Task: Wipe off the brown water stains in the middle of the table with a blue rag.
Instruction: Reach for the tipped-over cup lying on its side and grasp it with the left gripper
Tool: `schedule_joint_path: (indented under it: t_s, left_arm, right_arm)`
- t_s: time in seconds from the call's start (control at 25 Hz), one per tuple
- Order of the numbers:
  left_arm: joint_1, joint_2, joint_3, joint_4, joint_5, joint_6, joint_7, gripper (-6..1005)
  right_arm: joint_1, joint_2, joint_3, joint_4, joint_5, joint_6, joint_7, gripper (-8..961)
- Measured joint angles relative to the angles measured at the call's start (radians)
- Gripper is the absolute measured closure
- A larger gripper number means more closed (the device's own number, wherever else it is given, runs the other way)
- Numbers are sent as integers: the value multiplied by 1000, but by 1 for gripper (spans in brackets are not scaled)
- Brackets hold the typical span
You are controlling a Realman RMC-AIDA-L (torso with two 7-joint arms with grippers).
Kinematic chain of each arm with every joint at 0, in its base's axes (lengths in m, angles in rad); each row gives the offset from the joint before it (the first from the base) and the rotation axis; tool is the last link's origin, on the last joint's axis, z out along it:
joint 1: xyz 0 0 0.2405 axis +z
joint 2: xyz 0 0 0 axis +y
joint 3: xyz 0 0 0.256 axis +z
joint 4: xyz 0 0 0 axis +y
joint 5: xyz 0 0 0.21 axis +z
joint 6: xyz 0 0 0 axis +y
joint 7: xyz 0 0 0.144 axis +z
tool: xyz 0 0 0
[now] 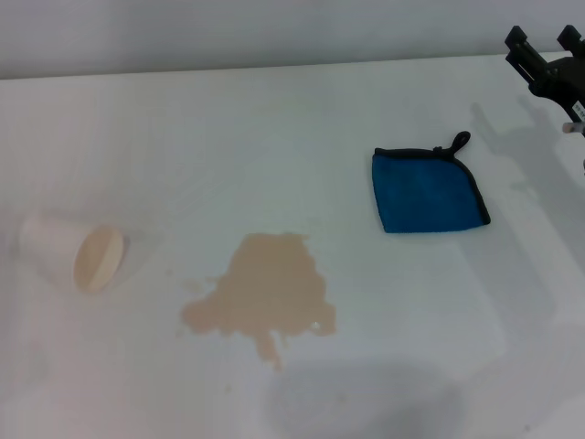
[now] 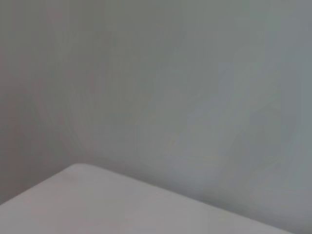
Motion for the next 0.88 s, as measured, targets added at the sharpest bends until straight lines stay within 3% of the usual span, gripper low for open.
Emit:
schedule_joint_path:
  t_s: [0.36, 0.6, 0.88]
  left_arm:
    - [27, -1, -4, 57, -48, 73, 11, 114]
    - [18, 8, 3, 10, 126, 125, 13, 117]
    - [30, 9, 4, -40, 200, 232, 6, 117]
  right_arm:
    - [3, 0, 0, 0, 5, 4, 0, 77]
    - [9, -3, 5, 0, 6, 17, 0, 77]
    - [17, -8, 9, -1, 8, 35, 0, 78]
